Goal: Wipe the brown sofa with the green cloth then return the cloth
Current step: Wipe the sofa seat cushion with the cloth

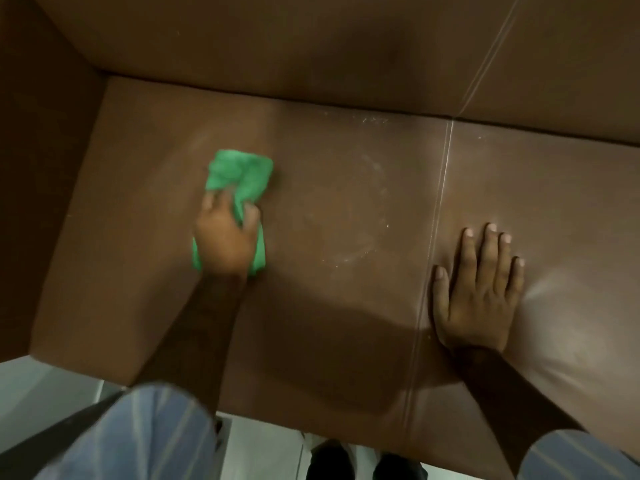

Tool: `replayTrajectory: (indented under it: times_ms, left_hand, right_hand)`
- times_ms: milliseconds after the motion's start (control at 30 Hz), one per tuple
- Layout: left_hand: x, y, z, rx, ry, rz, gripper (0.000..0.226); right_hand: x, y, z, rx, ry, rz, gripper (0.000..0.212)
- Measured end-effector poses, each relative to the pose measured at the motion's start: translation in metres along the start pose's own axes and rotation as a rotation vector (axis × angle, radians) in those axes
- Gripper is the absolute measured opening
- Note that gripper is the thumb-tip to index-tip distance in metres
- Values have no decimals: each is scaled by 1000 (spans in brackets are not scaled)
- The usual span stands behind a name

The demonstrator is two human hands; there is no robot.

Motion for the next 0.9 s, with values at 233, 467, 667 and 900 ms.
replayTrajectory:
  times_ms: [233, 467, 667, 900]
  left_hand:
    - [-132, 17, -60, 147, 183, -122, 37]
    - [-78, 144, -15, 364, 254, -385, 41]
    - [6, 54, 2, -36, 157, 222, 39]
    - [-153, 16, -66, 174, 244, -85, 39]
  right_hand:
    - [0, 0, 0, -26, 6, 17, 68]
    - [0, 1, 1, -25, -16, 13, 65]
    - [1, 1, -2, -28, -15, 6, 64]
    - [0, 1, -3, -40, -5, 9, 64]
Point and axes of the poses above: each hand's wrist, its own y-axis away from the middle knuckle, its own z-axis out of the back of the hand, x = y × z, the point moved 8 cm from there along -y, towards the middle knuckle, and after that the axes turned 2 degrees about -x, right-handed, at the moved point
